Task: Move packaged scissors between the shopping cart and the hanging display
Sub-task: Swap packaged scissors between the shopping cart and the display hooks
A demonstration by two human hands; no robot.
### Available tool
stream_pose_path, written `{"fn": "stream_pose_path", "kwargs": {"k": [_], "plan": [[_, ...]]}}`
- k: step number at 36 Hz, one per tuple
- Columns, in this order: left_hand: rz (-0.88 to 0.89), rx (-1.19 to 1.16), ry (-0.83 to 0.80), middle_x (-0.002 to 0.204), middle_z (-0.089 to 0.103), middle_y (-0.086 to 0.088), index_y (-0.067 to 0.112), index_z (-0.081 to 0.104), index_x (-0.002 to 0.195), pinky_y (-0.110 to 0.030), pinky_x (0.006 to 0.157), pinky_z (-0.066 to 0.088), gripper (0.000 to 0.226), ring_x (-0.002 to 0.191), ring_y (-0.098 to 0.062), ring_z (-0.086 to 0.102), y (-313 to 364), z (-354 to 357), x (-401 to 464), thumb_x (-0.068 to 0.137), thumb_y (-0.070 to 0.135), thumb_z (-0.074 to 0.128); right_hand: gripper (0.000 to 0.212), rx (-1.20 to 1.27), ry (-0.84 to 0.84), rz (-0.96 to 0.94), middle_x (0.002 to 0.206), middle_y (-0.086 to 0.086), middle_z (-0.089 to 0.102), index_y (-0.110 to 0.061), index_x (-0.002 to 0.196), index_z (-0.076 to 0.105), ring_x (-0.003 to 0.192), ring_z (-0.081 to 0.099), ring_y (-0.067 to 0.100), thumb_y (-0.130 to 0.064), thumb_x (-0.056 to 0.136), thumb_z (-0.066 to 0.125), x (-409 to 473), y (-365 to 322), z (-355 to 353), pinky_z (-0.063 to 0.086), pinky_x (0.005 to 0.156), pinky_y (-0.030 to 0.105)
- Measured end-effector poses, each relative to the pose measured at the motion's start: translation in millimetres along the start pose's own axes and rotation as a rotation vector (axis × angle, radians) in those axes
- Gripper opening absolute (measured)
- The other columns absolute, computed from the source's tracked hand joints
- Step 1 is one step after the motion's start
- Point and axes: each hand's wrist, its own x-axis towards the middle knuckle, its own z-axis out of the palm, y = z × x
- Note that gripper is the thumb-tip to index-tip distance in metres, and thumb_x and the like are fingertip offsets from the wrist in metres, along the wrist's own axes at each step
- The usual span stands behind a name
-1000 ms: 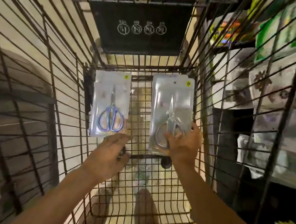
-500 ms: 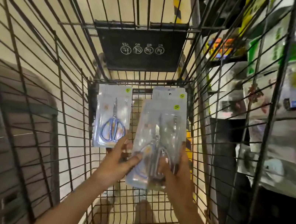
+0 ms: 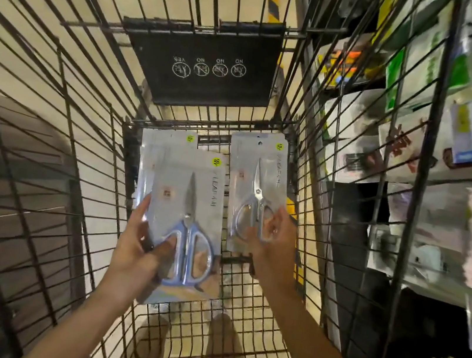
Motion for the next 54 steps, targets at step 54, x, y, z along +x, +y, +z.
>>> {"fn": "stream_pose_path", "kwargs": {"k": [54], "plan": [[0.654,0.331,-0.41,0.133,0.051,0.03,0.046,0.036,0.144,0.001,0.078,0.046,0.076,0.105,0.024,0.056,180.0,-95.4,-266.1,0.087,0.008,0.07,0.079,0.477,0.424,-0.323,0.144,-0.009,0.055,-0.026,0.152,0.032,0.12,0.061,-0.001,0.003,0.087,0.067,-397.9,-143.4,-104.8,0.057,0.085,0.018]]}}
